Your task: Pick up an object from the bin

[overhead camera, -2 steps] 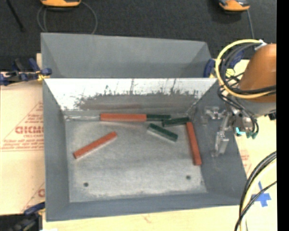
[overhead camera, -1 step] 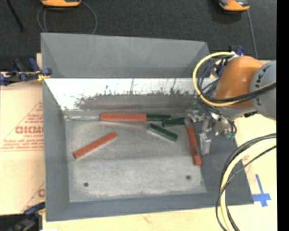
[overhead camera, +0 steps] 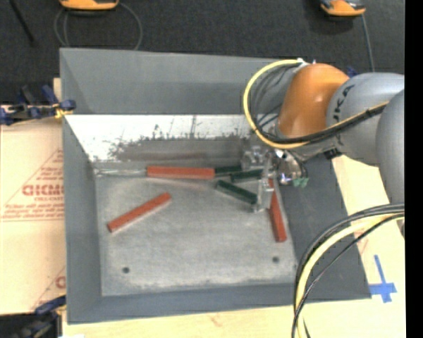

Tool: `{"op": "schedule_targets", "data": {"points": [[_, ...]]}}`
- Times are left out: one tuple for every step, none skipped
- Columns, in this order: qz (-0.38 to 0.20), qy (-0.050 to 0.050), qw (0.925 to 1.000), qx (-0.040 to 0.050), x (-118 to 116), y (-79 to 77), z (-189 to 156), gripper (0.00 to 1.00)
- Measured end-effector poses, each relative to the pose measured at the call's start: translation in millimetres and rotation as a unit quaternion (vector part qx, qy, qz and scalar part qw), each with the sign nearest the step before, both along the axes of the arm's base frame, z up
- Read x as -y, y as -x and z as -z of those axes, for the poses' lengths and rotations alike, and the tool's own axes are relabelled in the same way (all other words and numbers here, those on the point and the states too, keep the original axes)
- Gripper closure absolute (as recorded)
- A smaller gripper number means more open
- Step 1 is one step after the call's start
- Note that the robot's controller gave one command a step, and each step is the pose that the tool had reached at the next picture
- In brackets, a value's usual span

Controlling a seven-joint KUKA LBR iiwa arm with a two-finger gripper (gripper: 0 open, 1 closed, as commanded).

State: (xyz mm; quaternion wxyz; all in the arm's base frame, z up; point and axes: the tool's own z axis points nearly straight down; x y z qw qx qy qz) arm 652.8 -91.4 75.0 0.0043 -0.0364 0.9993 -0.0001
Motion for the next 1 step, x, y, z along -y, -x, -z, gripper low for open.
{"op": "schedule_targets", "data": {"points": [[0.161,-0.001,0.9869,-0.0017,30.0,14.4,3.1,0.0]]}}
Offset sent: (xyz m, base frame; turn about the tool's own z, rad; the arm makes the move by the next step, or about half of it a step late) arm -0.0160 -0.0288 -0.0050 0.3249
